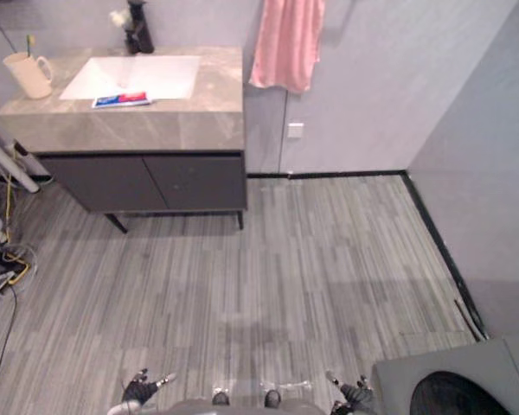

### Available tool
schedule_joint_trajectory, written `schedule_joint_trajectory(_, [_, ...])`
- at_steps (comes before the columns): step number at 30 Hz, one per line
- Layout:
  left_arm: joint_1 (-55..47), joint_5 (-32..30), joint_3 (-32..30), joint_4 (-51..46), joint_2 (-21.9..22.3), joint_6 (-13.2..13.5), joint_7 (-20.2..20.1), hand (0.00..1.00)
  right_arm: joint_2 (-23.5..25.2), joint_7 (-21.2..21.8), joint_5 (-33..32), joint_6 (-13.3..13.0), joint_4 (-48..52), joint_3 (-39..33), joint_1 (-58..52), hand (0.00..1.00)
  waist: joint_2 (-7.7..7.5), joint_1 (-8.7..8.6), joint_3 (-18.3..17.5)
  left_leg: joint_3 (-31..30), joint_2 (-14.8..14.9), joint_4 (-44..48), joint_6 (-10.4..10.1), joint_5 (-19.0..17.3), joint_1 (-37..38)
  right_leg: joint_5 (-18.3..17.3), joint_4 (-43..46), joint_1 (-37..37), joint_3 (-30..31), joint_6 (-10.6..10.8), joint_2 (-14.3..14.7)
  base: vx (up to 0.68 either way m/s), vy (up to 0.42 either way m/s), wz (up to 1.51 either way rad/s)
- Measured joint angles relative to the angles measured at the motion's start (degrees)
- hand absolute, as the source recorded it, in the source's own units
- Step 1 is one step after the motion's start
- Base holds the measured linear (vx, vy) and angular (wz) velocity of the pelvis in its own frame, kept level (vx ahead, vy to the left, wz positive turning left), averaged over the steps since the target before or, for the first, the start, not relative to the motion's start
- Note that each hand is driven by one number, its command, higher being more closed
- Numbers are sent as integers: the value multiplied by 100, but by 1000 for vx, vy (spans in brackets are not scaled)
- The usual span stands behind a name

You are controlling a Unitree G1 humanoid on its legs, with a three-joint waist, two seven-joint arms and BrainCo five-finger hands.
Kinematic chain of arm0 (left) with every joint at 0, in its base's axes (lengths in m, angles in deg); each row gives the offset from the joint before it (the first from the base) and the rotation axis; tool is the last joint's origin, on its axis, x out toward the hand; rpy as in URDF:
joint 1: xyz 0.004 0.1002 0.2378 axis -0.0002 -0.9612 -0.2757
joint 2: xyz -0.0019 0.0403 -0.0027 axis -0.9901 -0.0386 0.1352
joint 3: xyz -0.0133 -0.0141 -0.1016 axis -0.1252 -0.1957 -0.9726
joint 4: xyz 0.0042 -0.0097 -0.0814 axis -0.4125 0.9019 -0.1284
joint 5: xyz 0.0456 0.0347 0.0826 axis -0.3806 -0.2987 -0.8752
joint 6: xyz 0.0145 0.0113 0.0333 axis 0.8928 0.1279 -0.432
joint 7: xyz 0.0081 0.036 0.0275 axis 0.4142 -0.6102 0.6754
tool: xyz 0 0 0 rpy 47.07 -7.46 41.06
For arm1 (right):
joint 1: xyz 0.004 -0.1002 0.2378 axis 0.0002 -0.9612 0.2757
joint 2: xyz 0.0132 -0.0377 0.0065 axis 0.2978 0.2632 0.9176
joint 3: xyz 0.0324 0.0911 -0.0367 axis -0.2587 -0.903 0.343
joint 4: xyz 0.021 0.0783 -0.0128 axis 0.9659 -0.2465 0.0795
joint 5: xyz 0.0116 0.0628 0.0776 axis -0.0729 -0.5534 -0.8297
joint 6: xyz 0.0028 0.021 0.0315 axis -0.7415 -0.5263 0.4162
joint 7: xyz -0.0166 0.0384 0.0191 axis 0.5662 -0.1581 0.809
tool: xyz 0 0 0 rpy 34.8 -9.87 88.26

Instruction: Organize washtable

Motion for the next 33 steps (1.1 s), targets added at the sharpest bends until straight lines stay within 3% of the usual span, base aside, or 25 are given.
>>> schedule_joint_trajectory(2, [15, 0, -28, -85, 0, -9, -2, 0, 50, -1, -15, -3, 57, 8, 2, 0, -13, 36, 29, 30, 183, 1027, -11, -100, -326, -123, 239, -3, 24, 14, -19, 54, -129, -30])
schedule_joint_trajectory(5, [-31, 20, -212, -202, 134, -10, 5, 0, 128, -5, -98, -3, 258, 91, 5, 0, 91, 103, 119, -193, 568, 3039, -27, -131, -1134, -498, 584, 7, 340, -403, 126, 10, -65, -59])
schedule_joint_trajectory(6, [-56, 125, -212, -248, 180, -8, 13, 0, 124, -12, -111, 7, 249, 87, 83, 0, 148, 109, 128, -520, 505, 3285, -30, -288, -1318, -605, 737, 11, 538, -463, 152, 79, 65, -88])
schedule_joint_trajectory(9, [-194, 326, -224, -385, 238, 8, 33, 0, 115, -25, -113, 14, 238, 92, 130, 0, 156, 137, 134, -884, 165, 2666, 34, -332, -1635, -621, 759, 12, 1104, -505, 88, 131, 92, -86])
schedule_joint_trajectory(11, [-213, 388, -288, -414, 292, 20, 42, 0, 92, -62, -112, 28, 233, 91, 168, 0, 186, 187, 148, -1223, -86, 2067, -49, -277, -1871, -657, 714, -34, 1489, -454, 54, 264, 216, -110])
schedule_joint_trajectory(12, [-214, 392, -286, -412, 322, 42, 41, 0, 62, -106, -114, 26, 224, 92, 167, 0, 218, 278, 162, -1442, -173, 1452, -219, -142, -1832, -719, 694, -59, 1722, -385, 47, 223, 230, -98])
schedule_joint_trajectory(13, [-236, 391, -286, -410, 345, 56, 41, 0, 44, -122, -114, 28, 221, 94, 161, 0, 251, 280, 152, -1510, -164, 1201, -252, -108, -1808, -780, 697, -39, 1835, -346, 82, 259, 265, -113])
schedule_joint_trajectory(14, [-320, 397, -337, -398, 361, 56, 27, 0, 31, -140, -121, 33, 218, 144, 145, 0, 287, 276, 118, -1559, -150, 1203, -15, 85, -1811, -952, 761, 2, 2004, -281, 106, 316, 312, -109])
schedule_joint_trajectory(15, [-364, 427, -410, -412, 333, 61, 28, 0, 69, -134, -137, 35, 227, 312, 87, 0, 188, 340, 10, -1240, -166, 1329, 160, -111, -1774, -1139, 918, -39, 2076, -168, -58, 339, 311, -114])
schedule_joint_trajectory(17, [-346, 439, -582, -399, 293, 96, 29, 0, 140, -116, -105, 29, 233, 492, 19, 0, -68, 415, -39, -896, -324, 1285, 262, -328, -1574, -1271, 1625, -308, 1808, 448, -358, 364, 265, -95])
schedule_joint_trajectory(18, [-326, 447, -625, -380, 291, 81, 45, 0, 116, -114, -87, 23, 283, 565, 49, 0, -73, 388, -30, -784, -368, 1252, 394, -406, -1363, -1227, 2272, -555, 1491, 749, -434, 359, 241, -61])
schedule_joint_trajectory(19, [-305, 445, -618, -346, 287, 75, 52, 0, 96, -113, -84, 21, 293, 582, 43, 0, -61, 387, -15, -758, -386, 1195, 415, -465, -1213, -1213, 2679, -688, 1262, 887, -479, 351, 239, -30])
schedule_joint_trajectory(21, [-268, 443, -594, -279, 268, 45, 103, 0, 72, -110, 10, 13, 301, 588, 32, 0, -1, 291, 43, -726, -481, 781, 465, -577, -580, -1243, 3683, -1105, 174, 815, -843, 393, 202, -3])
schedule_joint_trajectory(22, [-264, 445, -592, -229, 261, 45, 148, 0, 62, -110, 34, 9, 342, 601, 58, 0, 4, 273, 56, -714, -470, 517, 464, -583, -221, -1300, 3767, -1258, -400, 723, -1022, 356, 121, 11])
schedule_joint_trajectory(24, [-242, 446, -564, -143, 241, 45, 148, 0, 1, -104, 59, 4, 327, 609, 42, 0, 25, 273, 59, -721, -413, 148, 436, -568, 197, -1309, 3430, -1484, -980, 688, -1113, 363, 69, 10])
schedule_joint_trajectory(26, [-182, 447, -331, -43, 153, 42, 139, 0, -57, -94, 80, -10, 315, 594, 90, 0, 73, 265, 63, -768, -343, -93, 350, -602, 462, -1215, 2884, -1853, -1219, 571, -1075, 403, 14, 12])
schedule_joint_trajectory(29, [73, 444, -48, 27, 170, 40, 134, 0, -151, 0, 70, -16, 310, 512, 261, 0, 263, 232, 174, -948, -99, -156, 53, -761, 737, -421, 2050, -2455, -1216, 194, -708, 507, -85, 20])
schedule_joint_trajectory(30, [114, 445, -35, 27, 170, 50, 133, 0, -118, 2, 73, -23, 291, 516, 265, 0, 233, 201, 163, -1102, -59, -143, -82, -829, 899, 143, 1499, -2427, -1139, 66, -558, 525, -167, 51])
schedule_joint_trajectory(31, [159, 442, -109, 20, 169, 59, 126, 0, -51, 2, 60, -29, 284, 511, 239, 0, 110, 137, 120, -1278, -88, -93, -234, -920, 1058, 808, 1104, -2359, -1079, -167, -551, 655, -269, 65])
schedule_joint_trajectory(32, [224, 437, -163, 64, 243, 53, 130, 0, -21, 4, 41, -30, 285, 484, 282, 0, 106, 95, 103, -1415, -17, -26, -256, -944, 1152, 855, 1308, -2305, -1076, -188, -531, 534, -263, 62])
schedule_joint_trajectory(33, [288, 430, -193, 43, 423, 57, 109, 0, -83, 7, 68, -28, 246, 467, 366, 0, 284, 84, 84, -1516, 153, 373, -443, -845, 1058, 700, 1560, -2270, -1280, -257, -502, 518, -281, 48])
